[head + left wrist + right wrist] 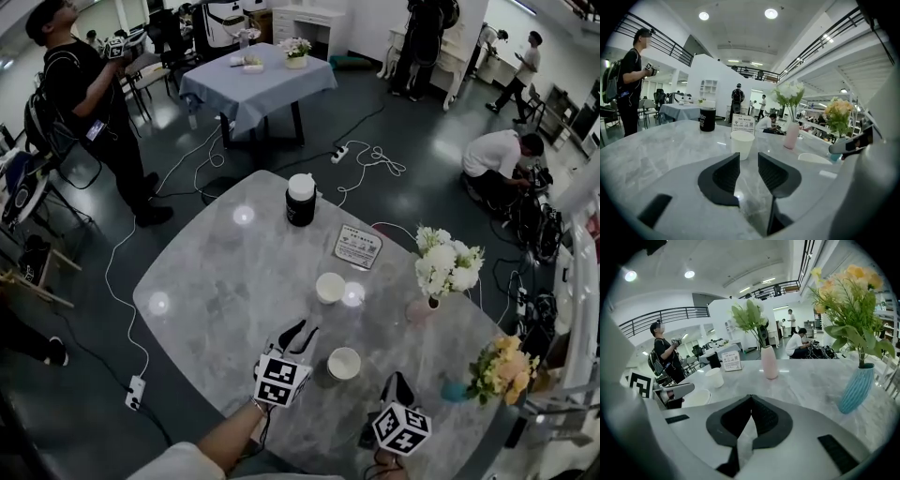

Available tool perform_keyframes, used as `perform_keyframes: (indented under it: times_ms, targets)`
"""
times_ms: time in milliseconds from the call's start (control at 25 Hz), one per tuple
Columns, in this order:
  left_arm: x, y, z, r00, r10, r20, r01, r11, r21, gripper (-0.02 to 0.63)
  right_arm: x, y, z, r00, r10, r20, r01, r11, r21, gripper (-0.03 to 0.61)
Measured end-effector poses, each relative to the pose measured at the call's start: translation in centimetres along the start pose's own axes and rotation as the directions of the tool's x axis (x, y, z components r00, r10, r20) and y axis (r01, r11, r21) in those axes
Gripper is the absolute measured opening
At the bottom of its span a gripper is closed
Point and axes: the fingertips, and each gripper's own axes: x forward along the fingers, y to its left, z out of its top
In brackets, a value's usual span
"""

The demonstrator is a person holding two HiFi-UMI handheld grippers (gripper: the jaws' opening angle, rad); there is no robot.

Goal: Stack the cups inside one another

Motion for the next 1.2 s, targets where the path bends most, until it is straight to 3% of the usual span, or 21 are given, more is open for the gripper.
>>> perform_keyframes:
  times_ms: [680, 1200]
  targets:
    - [6.3, 1.3, -0.8, 0.995, -0.091, -0.033, 0.091, 0.996, 0.011, 0.222, 2.4, -0.8, -1.3, 0.997, -0.074, -0.033, 0.075, 0.997, 0.034, 0.006]
    - [9.5, 1.7, -0.8, 0.992, -0.096, -0.077, 0.1, 0.993, 0.056, 0.295, 3.2, -1.8, -1.8, 0.992, -0.117, -0.049, 0.12, 0.991, 0.063, 0.006]
